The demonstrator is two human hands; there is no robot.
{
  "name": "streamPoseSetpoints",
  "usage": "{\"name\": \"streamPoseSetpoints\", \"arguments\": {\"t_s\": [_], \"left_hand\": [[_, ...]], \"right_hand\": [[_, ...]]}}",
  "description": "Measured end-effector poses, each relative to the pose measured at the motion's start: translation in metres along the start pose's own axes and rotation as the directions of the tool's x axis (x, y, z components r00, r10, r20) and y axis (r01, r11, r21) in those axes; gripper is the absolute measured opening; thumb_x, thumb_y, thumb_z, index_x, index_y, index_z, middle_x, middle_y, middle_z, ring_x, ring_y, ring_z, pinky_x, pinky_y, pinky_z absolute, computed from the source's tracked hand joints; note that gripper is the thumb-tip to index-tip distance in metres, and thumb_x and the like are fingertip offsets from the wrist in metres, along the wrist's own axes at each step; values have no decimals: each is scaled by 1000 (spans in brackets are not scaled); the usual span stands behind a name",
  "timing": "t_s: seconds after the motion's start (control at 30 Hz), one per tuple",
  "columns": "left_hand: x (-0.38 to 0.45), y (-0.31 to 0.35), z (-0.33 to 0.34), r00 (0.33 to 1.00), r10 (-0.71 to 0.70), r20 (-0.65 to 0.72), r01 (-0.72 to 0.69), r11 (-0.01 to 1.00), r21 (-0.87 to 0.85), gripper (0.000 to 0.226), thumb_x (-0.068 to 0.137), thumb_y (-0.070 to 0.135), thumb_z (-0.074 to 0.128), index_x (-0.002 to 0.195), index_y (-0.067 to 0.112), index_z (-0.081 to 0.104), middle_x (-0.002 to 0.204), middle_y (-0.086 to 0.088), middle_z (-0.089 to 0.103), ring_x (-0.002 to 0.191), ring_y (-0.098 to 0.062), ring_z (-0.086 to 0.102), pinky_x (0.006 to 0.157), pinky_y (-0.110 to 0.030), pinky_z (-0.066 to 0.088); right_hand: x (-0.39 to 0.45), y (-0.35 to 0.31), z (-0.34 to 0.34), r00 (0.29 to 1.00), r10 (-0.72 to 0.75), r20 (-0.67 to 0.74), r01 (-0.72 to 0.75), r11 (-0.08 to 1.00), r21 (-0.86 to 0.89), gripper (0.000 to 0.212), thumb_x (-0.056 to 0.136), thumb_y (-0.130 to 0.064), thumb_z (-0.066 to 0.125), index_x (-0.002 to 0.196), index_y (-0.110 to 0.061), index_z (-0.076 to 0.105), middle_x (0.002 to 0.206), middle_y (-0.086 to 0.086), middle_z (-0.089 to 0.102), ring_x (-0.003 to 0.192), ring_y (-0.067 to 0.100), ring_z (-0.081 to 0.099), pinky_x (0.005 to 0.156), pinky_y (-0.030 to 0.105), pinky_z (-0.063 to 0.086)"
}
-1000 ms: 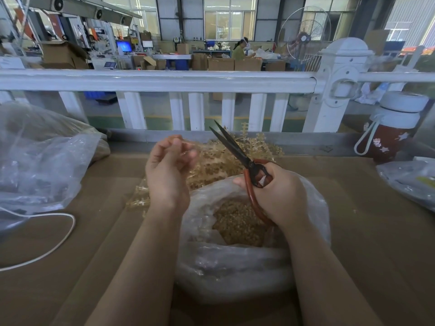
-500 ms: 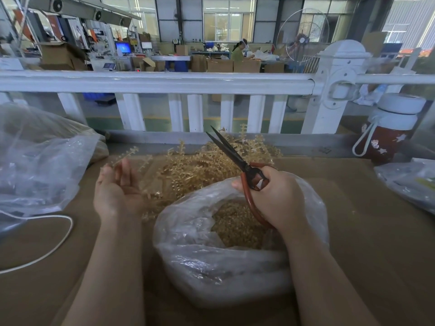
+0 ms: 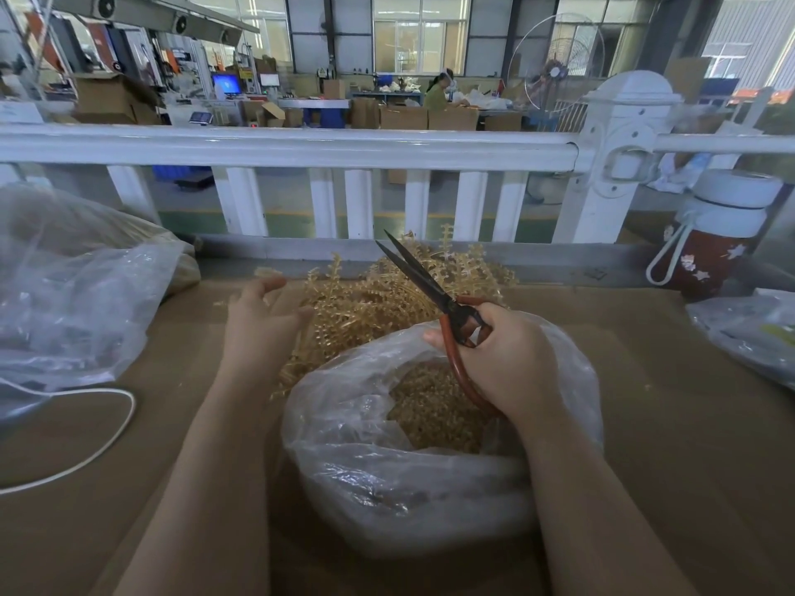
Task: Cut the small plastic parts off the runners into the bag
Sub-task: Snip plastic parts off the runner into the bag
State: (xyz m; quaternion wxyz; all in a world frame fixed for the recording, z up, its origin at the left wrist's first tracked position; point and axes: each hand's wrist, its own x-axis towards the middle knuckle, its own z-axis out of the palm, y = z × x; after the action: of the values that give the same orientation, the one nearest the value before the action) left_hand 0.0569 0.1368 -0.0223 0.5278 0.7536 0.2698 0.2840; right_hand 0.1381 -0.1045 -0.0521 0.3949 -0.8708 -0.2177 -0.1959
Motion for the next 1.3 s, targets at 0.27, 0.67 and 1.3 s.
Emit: {"name": "streamPoseSetpoints", "arguments": {"t_s": [0.27, 0.67, 1.3], "left_hand": [[-1, -2, -12, 999, 35, 12, -37, 980, 195, 39, 87, 15, 74, 125, 20, 64, 120, -5, 65, 65, -2, 54, 53, -14, 47], [-9, 18, -1, 915, -315, 252, -126, 369, 921, 45, 102, 32, 33, 145, 24, 41, 157, -11, 33, 148, -35, 17, 116, -58, 9], [-5, 20, -11, 908, 255, -332, -58, 861, 505, 24, 100, 22, 49, 111, 1, 52, 102, -23, 64, 97, -44, 59, 71, -40, 35]], "right_hand": [[0, 1, 1, 1000, -7, 11, 7, 1000, 8, 49, 66, -90, 56, 82, -44, 59, 72, -34, 57, 71, -10, 56, 60, 13, 39], [0, 0, -1, 999, -21, 28, 21, 1000, -8, 52, 70, -84, 60, 89, -36, 68, 76, -28, 61, 72, -10, 56, 59, 10, 38], [1, -1, -2, 998, 25, 54, -25, 1000, 10, 52, 65, -89, 55, 88, -43, 63, 76, -30, 61, 75, -8, 57, 61, 13, 39]]}}
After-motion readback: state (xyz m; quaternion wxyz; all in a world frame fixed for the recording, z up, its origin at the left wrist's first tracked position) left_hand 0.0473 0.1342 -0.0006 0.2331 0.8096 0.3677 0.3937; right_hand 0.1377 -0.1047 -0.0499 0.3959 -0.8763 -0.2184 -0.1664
